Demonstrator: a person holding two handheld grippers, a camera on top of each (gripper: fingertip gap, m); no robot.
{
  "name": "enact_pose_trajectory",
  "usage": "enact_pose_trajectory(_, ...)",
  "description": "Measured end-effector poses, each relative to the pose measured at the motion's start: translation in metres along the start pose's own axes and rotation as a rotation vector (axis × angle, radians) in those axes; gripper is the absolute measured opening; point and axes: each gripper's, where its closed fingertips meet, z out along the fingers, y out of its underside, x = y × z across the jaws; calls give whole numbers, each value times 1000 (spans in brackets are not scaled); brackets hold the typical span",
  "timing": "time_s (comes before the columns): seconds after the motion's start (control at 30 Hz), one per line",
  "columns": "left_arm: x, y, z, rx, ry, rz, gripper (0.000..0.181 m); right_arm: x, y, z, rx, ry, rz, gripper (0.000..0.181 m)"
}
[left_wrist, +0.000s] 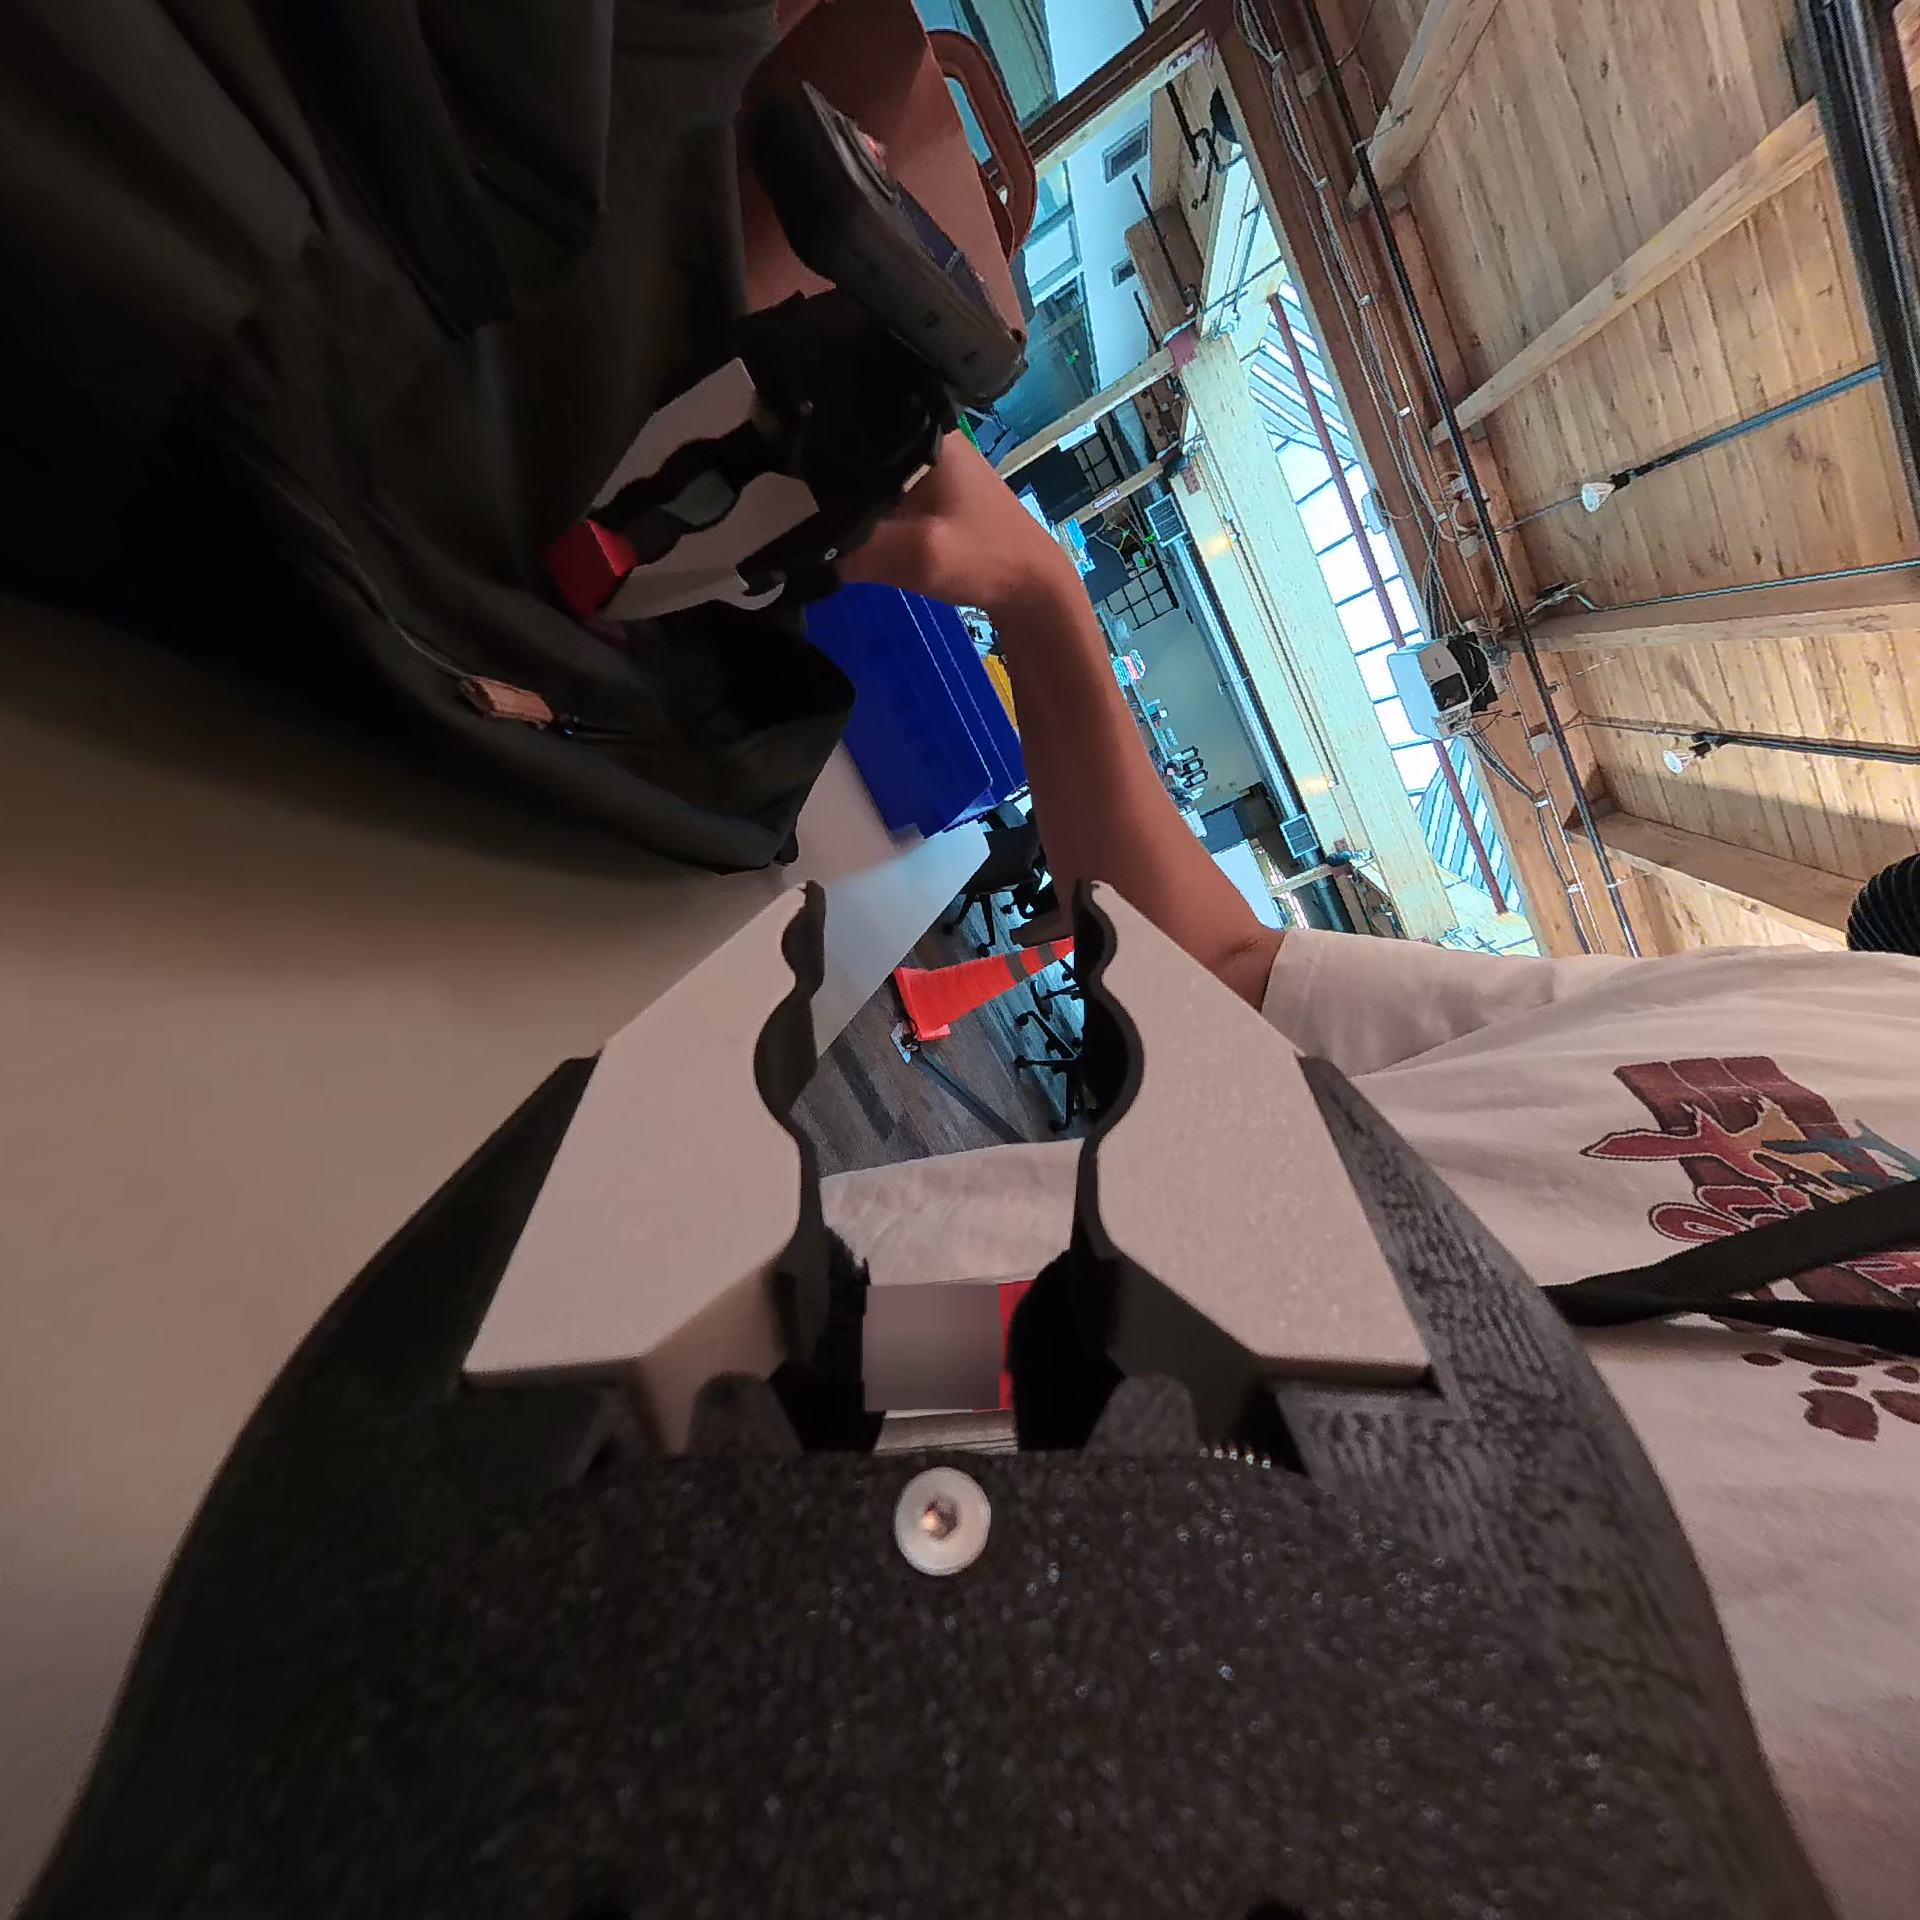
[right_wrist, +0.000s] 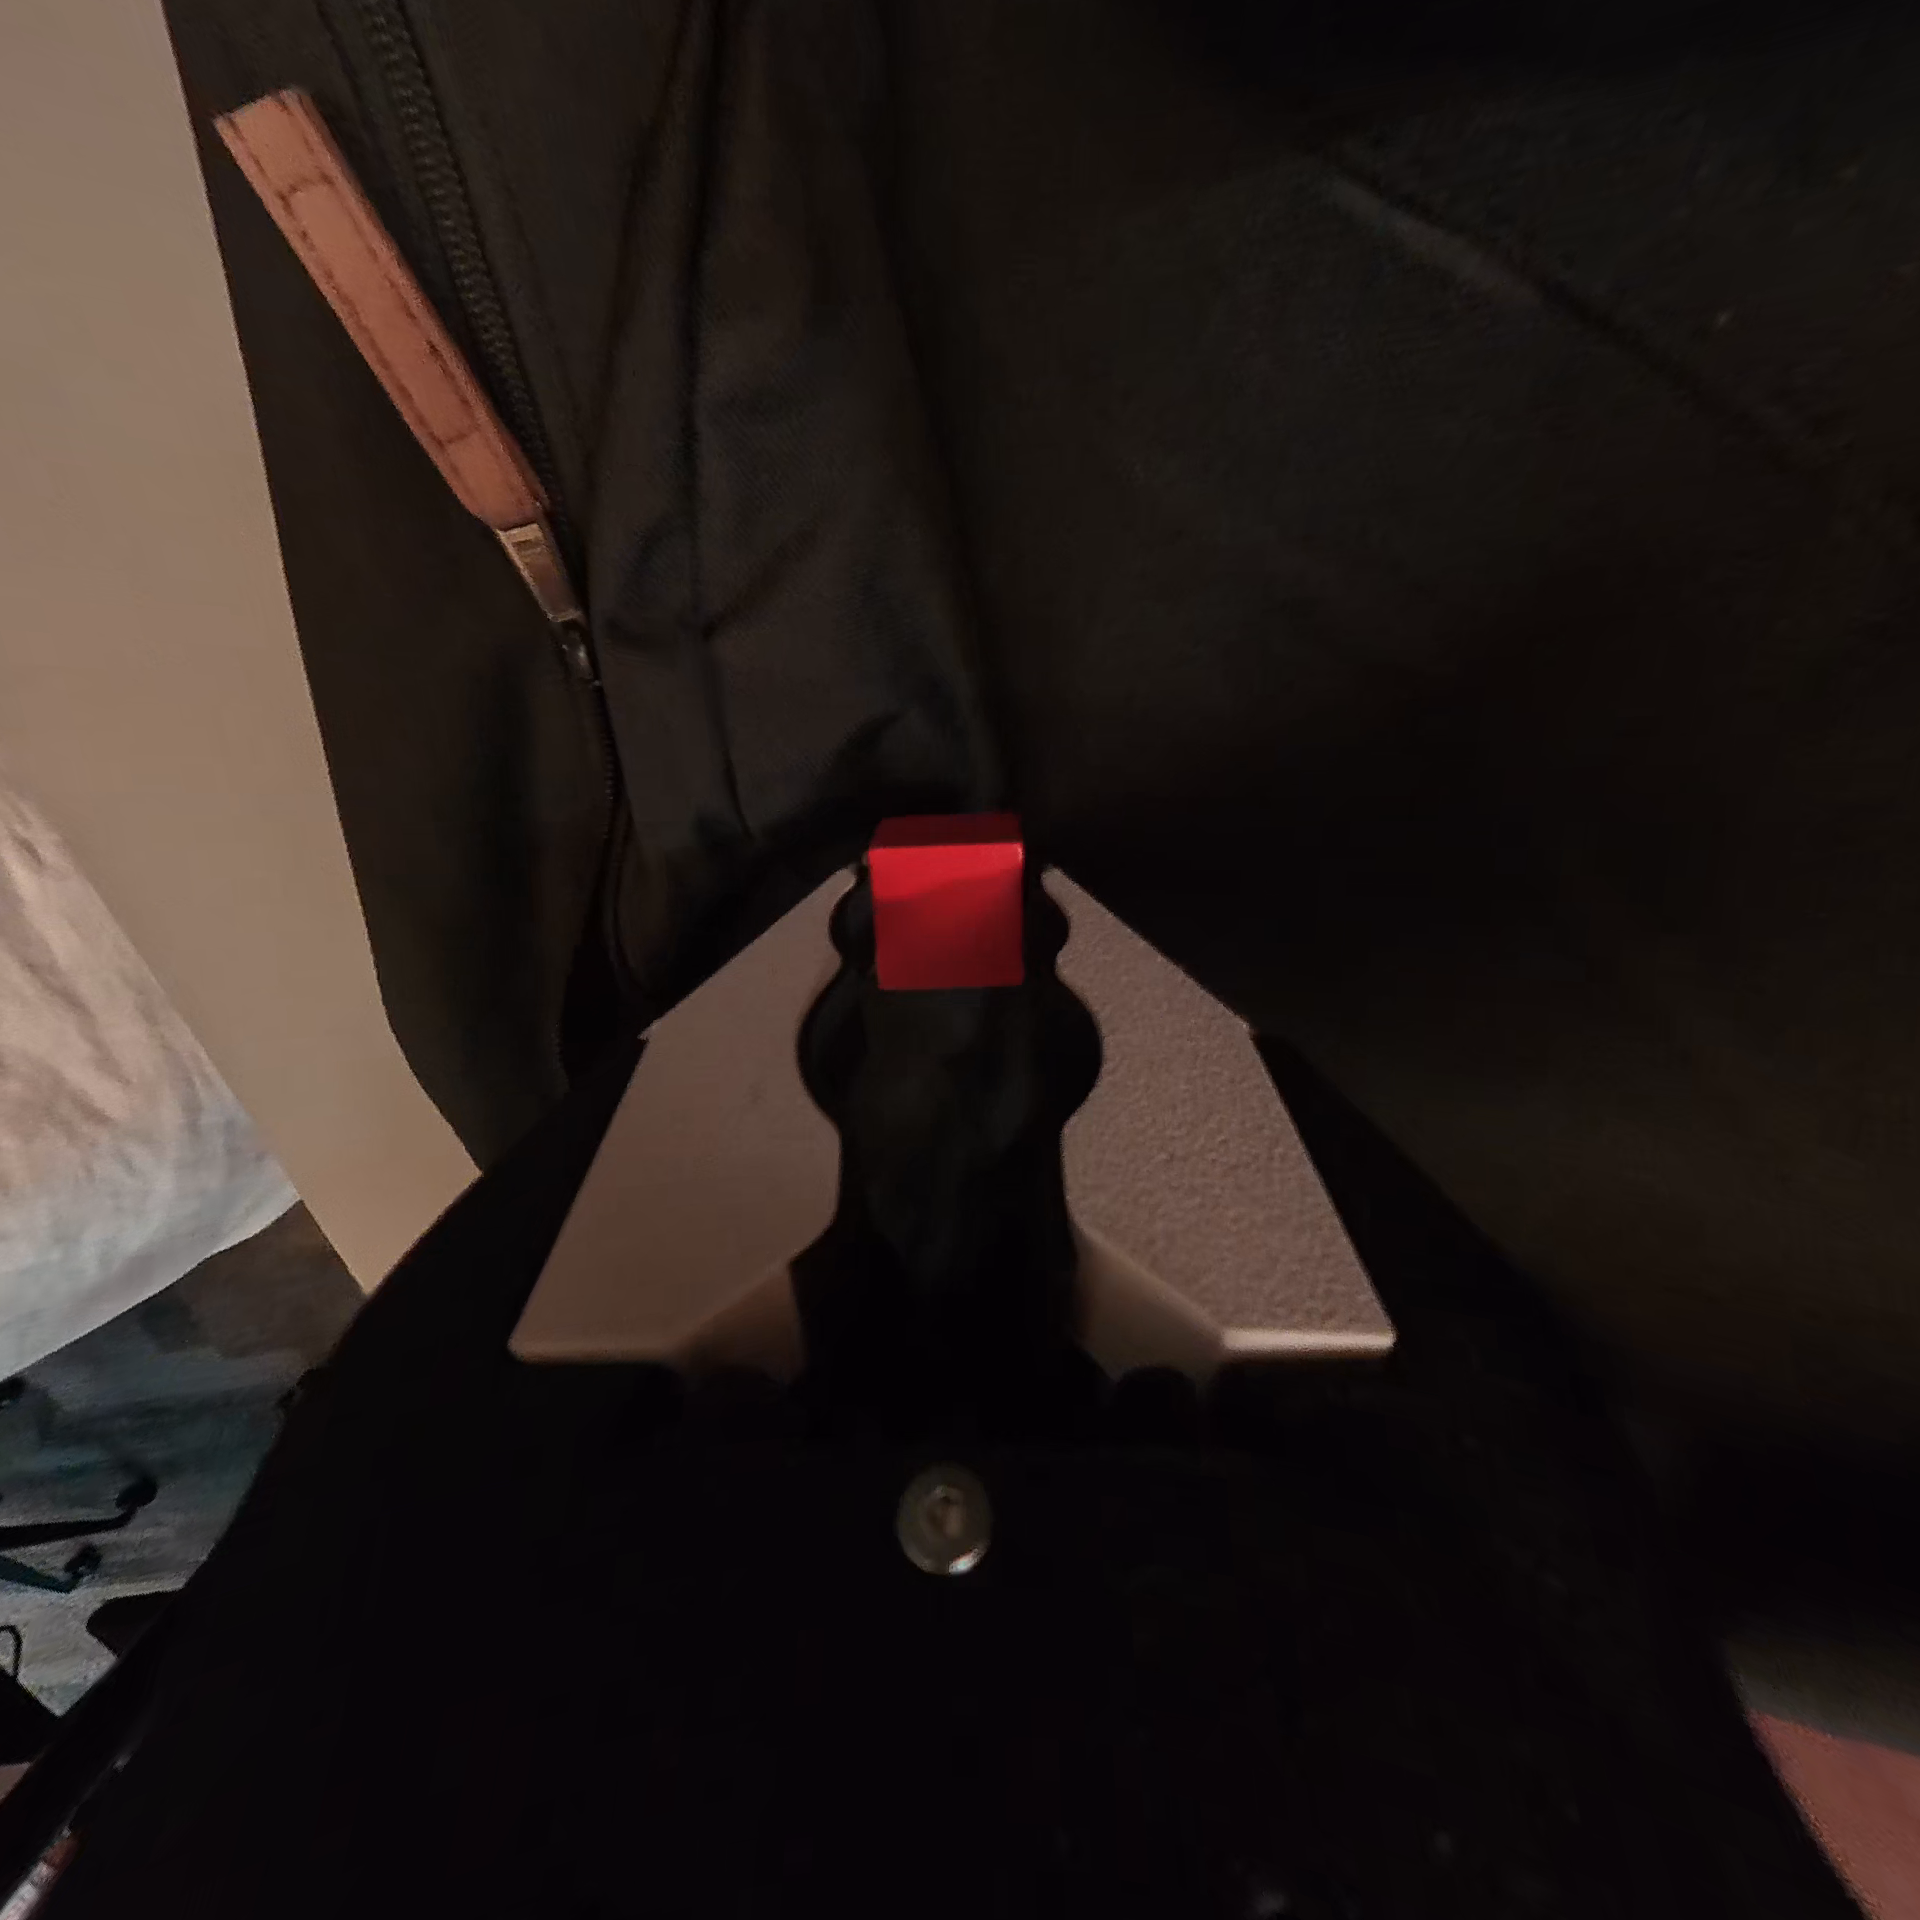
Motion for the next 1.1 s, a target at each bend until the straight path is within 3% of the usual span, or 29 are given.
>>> enact_pose_trajectory(0.5, 2, 2, 3, -21, -1, 7, 49, -8, 3, -5, 50, -15, 14, 32)
enact_pose_trajectory(0.7, -5, 8, -8, -60, -89, 66, 49, -3, 9, -35, 150, 97, 46, 41)
enact_pose_trajectory(0.8, -18, 2, -37, -85, -251, 197, 49, -8, 11, -64, 300, 166, 115, 41)
enact_pose_trajectory(0.87, -35, -8, -70, -97, -427, 309, 49, -21, 6, -89, 495, 192, 182, 41)
enact_pose_trajectory(1.0, -81, -20, -149, -213, -811, 467, 49, -80, -10, -126, 930, 107, 256, 57)
enact_pose_trajectory(1.1, -110, -7, -181, -392, -943, 469, 49, -124, -15, -121, 1090, 82, 262, 68)
